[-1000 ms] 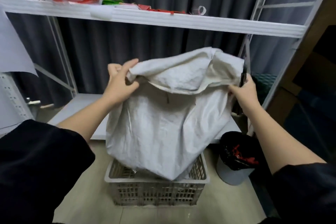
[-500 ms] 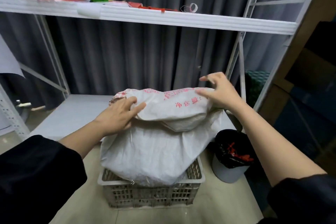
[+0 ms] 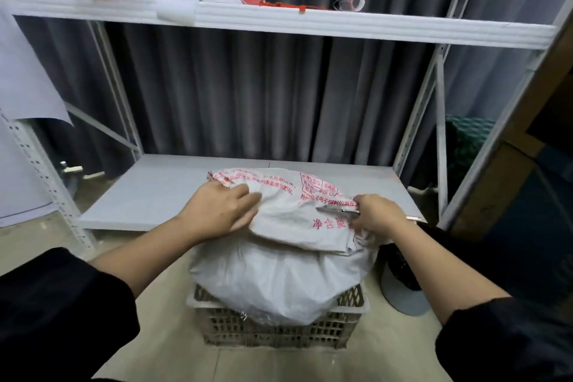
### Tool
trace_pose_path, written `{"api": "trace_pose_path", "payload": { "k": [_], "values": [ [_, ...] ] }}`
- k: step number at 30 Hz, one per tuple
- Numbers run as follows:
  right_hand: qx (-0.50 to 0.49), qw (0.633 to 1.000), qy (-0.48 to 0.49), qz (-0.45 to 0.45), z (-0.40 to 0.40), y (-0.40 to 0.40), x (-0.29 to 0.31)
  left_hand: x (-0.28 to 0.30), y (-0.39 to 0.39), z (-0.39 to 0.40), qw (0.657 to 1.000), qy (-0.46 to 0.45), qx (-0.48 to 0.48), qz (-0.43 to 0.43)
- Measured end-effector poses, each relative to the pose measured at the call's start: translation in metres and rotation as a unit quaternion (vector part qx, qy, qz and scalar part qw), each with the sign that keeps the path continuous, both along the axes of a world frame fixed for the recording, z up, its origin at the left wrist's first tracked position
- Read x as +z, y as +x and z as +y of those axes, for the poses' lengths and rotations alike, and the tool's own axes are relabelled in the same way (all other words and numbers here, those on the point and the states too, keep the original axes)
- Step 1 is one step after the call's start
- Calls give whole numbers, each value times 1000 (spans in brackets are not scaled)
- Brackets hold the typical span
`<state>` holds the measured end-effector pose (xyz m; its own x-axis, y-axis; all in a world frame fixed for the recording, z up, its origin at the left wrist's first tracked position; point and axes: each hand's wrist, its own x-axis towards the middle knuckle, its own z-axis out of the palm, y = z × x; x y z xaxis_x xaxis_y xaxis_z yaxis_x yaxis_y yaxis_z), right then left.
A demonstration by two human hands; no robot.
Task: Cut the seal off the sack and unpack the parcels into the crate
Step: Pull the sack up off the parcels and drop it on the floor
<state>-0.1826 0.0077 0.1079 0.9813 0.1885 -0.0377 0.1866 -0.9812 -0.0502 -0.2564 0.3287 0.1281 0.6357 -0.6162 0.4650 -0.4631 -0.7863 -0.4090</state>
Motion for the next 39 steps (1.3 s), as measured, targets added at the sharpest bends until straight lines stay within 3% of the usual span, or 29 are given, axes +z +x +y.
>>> {"api": "trace_pose_path", "payload": {
  "k": [3, 6, 9, 11, 14, 16, 20, 23, 25, 27, 32, 39],
  "values": [
    [-3, 996, 37, -80, 2, -12, -8, 21, 9, -21, 995, -19, 95, -4],
    [1, 983, 88, -163, 1, -29, -10, 25, 22, -26, 968, 71, 198, 135],
    [33, 964, 133, -226, 0, -46, -14, 6, 31, -20, 928, -4, 267, 259],
    [59, 956, 149, -246, 2, -54, -14, -10, 30, -22, 915, -30, 297, 272],
    [90, 974, 99, -185, 3, -59, -1, -27, 31, -28, 931, -47, 294, 211],
    [97, 987, 49, -116, -3, -58, 12, -21, 35, -29, 933, -108, 290, 184],
    [130, 987, 18, -91, -21, -60, 36, 0, 49, -25, 913, -186, 290, 220],
    [114, 969, 198, -91, -29, -57, 44, 1, 53, -25, 913, -182, 283, 229],
    [78, 927, 354, -93, -32, -47, 37, -2, 52, -24, 916, -178, 284, 222],
    [48, 896, 437, -66, -34, -39, 27, -6, 49, -23, 918, -179, 283, 212],
    [26, 950, 303, 74, -28, -37, -10, -12, 43, -22, 911, -230, 271, 207],
    [-119, 945, 300, 45, 2, -36, -42, -20, 34, -35, 879, -346, 233, 230]
  ]
}}
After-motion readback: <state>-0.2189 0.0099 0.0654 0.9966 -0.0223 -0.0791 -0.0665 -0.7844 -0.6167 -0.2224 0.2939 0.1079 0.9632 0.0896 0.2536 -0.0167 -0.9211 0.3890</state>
